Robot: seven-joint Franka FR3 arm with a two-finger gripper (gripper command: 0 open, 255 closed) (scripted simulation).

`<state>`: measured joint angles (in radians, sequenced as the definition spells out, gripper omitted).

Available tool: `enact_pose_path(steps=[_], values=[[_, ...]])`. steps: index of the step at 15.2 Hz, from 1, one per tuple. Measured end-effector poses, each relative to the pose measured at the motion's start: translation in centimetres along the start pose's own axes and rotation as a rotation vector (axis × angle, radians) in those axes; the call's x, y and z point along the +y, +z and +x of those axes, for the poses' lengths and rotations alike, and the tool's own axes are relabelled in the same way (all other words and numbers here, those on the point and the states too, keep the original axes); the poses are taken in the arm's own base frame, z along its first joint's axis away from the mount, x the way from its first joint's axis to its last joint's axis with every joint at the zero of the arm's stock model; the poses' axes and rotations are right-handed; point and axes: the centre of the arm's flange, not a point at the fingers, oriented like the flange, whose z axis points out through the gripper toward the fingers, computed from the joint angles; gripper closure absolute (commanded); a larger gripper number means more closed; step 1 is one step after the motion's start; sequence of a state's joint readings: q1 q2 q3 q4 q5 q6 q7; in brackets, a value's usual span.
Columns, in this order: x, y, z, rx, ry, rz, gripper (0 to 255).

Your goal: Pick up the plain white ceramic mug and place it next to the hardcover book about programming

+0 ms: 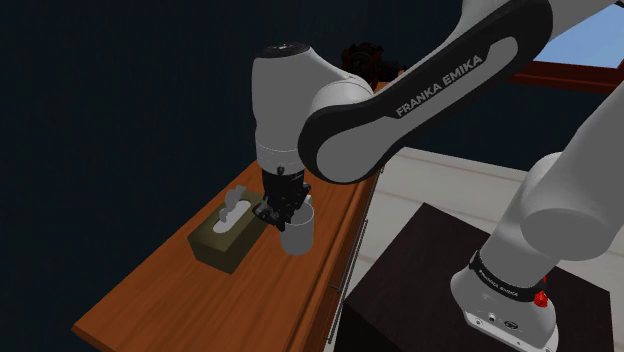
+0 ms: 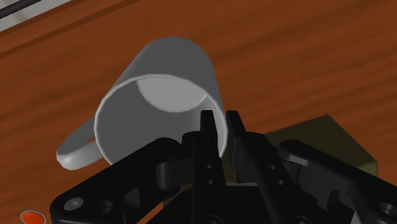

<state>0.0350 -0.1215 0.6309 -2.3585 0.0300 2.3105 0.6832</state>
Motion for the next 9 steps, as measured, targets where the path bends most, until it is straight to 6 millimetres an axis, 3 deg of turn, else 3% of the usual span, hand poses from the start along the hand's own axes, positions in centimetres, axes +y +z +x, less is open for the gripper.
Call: enact_pose_path(steps=[6,9], values=[[0.0,0.0,0.0,0.0,0.0,0.0,255],[0.0,-1.1,0.1,0.0,0.0,0.0,255]])
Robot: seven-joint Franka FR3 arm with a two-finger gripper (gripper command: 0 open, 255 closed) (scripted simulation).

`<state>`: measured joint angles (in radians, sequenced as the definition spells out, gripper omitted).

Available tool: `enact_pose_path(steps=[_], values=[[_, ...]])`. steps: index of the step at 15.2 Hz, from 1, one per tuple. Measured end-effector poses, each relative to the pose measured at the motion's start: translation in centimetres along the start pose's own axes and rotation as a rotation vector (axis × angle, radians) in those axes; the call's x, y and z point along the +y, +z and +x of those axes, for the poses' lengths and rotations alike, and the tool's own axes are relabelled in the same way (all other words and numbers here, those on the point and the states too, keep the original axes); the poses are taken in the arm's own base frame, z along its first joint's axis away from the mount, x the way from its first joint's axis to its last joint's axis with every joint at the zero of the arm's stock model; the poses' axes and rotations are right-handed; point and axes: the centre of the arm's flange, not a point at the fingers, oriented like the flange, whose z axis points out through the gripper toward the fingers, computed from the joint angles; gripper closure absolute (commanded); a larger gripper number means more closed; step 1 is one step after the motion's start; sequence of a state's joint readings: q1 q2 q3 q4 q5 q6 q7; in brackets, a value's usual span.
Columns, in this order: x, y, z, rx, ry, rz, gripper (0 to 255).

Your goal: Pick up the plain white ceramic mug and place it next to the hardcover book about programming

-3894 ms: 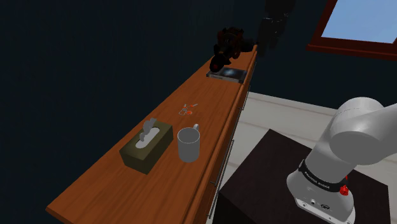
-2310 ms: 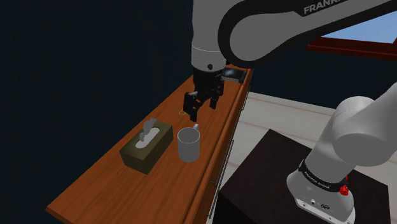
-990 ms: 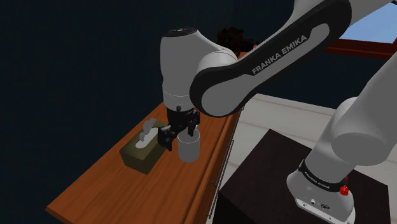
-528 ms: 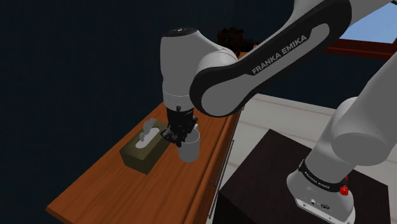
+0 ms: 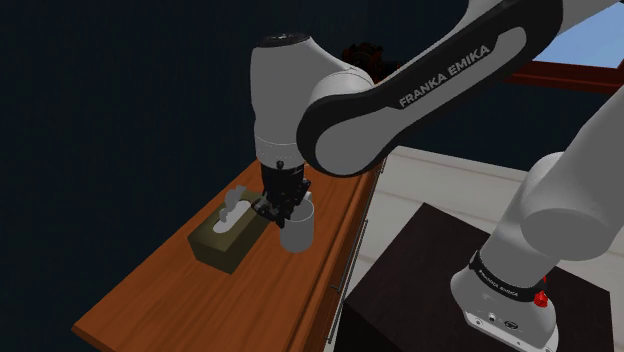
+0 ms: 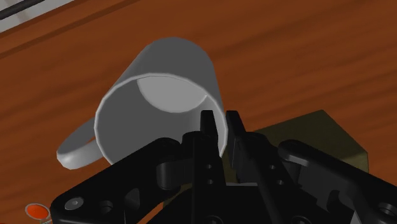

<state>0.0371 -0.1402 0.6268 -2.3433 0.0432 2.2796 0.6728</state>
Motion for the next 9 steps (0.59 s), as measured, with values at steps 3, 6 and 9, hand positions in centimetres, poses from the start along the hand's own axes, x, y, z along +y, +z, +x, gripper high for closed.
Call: enact_pose_path(steps=[3,6,9], values=[[0.0,-1.5,0.1,0.0,0.0,0.0,255],[0.0,-3.1,0.2,0.0,0.0,0.0,255],[0.0,-4.7,0.3,0.0,0.0,0.0,255]])
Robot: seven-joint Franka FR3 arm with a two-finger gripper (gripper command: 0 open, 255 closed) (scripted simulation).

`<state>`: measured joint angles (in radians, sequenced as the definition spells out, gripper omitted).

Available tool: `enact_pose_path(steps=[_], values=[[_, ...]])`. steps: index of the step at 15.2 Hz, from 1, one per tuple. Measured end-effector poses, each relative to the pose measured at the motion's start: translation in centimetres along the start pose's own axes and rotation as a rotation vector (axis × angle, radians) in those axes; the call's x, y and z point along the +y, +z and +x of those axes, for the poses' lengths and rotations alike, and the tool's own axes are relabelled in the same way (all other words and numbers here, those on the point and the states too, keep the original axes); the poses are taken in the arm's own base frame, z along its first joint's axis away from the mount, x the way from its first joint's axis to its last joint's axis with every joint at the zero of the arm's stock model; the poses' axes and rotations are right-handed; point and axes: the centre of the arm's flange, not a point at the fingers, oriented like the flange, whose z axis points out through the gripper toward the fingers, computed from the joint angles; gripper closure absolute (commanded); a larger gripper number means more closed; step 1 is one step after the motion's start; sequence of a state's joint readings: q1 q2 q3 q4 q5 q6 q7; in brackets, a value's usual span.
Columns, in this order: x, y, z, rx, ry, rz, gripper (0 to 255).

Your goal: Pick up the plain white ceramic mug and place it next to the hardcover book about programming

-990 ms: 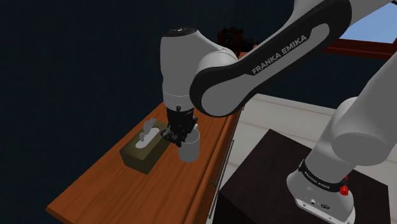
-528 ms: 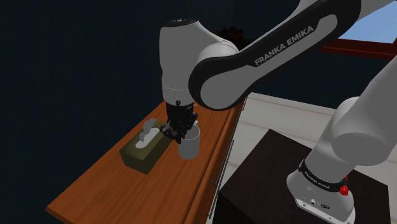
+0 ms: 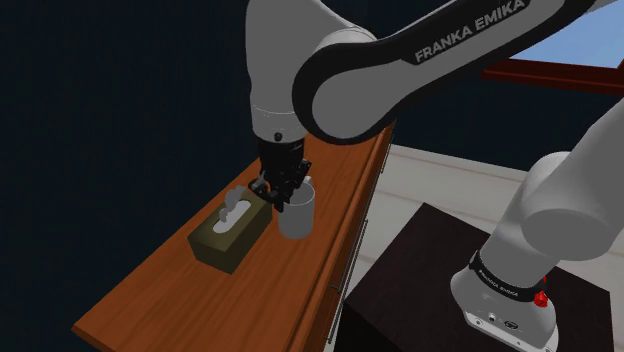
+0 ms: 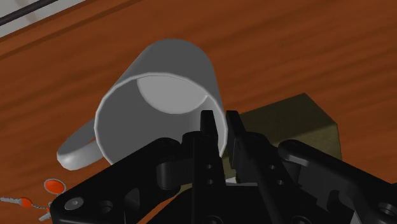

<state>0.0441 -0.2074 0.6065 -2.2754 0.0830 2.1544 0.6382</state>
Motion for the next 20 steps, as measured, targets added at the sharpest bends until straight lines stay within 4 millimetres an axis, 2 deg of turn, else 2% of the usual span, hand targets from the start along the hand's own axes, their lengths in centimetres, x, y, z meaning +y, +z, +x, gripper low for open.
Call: enact_pose_path(steps=[20], values=[[0.1,-10.5,0.8,0.0,0.0,0.0,255]])
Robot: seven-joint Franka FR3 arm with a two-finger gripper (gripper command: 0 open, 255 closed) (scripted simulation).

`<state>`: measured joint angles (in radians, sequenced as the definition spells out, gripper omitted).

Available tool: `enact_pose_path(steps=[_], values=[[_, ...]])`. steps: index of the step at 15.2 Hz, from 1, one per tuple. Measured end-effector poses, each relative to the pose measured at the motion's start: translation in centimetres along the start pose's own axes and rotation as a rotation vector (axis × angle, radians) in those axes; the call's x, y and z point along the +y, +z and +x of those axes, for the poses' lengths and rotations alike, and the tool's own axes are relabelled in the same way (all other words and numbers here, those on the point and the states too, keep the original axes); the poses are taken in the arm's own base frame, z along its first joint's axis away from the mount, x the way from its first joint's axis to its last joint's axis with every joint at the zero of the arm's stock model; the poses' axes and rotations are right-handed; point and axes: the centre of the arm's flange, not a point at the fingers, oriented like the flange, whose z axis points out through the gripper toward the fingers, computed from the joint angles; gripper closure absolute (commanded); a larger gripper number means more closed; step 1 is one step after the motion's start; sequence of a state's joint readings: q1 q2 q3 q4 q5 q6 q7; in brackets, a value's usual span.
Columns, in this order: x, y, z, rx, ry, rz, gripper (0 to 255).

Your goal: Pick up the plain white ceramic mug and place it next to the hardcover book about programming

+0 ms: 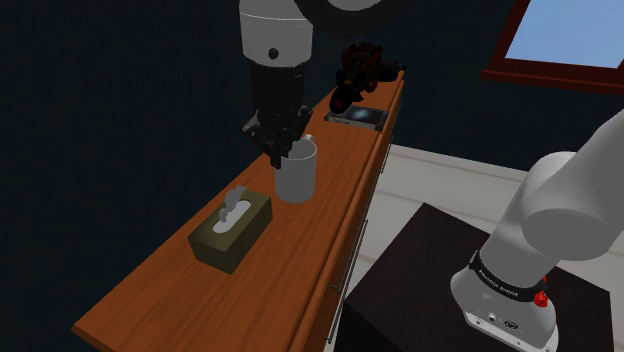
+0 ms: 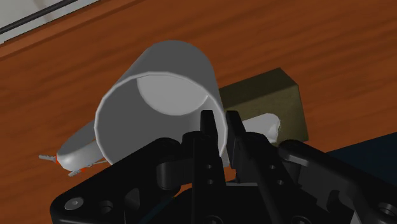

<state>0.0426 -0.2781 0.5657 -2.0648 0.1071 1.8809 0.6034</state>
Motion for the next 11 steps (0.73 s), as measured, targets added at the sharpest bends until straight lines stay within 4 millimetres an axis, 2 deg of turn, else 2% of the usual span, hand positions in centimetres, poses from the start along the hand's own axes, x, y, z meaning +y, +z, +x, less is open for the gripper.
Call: enact_pose_path(steps=[3,6,11], values=[[0.6,-0.9,0.2,0.0,0.0,0.0,255],[4.0,-0.9,0.9,0.0,0.002,0.0,255],[10.0,-0.7,3.4,0.0,0.002,-0.001,255]])
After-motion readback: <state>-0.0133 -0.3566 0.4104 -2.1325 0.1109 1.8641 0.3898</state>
